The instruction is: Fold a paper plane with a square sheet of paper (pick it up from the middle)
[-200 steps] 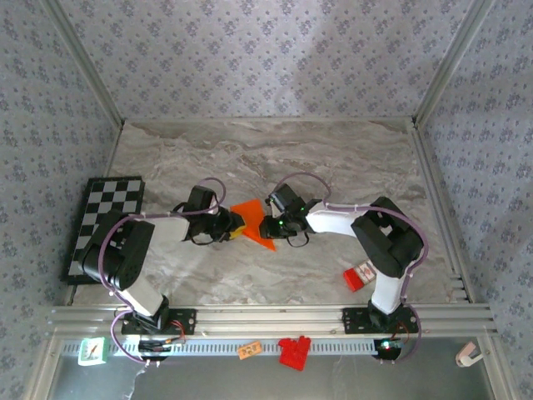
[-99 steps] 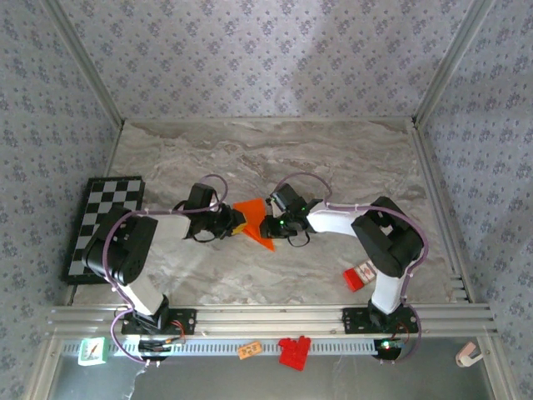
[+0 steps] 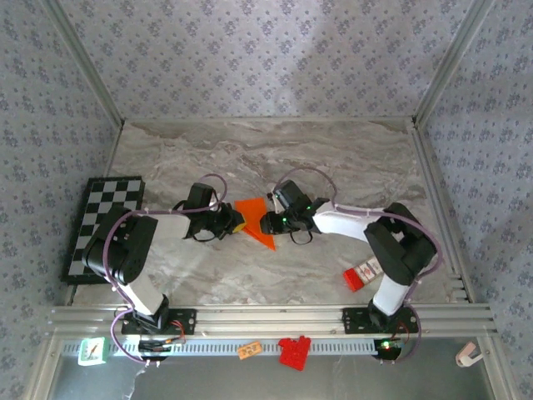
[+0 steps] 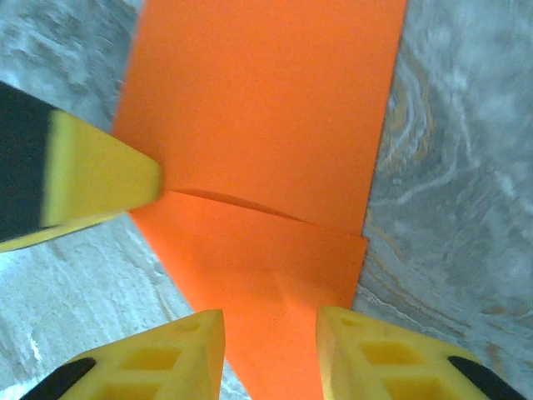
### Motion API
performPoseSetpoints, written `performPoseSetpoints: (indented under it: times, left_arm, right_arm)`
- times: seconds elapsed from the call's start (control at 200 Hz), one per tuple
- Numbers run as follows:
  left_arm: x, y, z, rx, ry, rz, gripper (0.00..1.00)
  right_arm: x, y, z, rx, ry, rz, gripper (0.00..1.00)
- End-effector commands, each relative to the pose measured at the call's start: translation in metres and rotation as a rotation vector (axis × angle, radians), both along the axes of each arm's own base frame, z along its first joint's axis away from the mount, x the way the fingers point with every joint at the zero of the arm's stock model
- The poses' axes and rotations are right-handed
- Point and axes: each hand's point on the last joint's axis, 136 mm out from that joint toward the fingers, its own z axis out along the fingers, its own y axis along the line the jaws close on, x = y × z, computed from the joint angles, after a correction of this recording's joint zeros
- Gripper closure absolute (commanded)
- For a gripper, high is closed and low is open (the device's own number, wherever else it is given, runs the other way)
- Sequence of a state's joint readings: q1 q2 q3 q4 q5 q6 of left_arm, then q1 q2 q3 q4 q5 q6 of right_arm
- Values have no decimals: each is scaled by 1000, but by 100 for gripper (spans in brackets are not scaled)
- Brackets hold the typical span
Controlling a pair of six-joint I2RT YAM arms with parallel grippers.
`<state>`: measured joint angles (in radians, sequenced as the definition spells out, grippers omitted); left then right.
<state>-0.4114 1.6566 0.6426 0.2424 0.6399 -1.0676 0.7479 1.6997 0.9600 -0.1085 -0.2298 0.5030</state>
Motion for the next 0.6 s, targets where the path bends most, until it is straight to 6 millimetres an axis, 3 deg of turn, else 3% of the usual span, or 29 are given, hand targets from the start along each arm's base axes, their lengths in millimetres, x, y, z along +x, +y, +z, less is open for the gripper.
performPoseSetpoints:
  times: [0.0, 0.225, 0.6]
  left_arm:
    - [5, 3, 12, -1, -7, 28, 93]
    - [3, 6, 16, 58, 49, 73, 94]
    - [3, 1, 16, 72, 99, 96, 94]
  right_arm:
    - [-1, -11, 12, -86, -124, 19, 61]
    - [-10, -7, 20, -242, -326, 51, 56]
    - [-24, 23, -7, -307, -340, 133, 57]
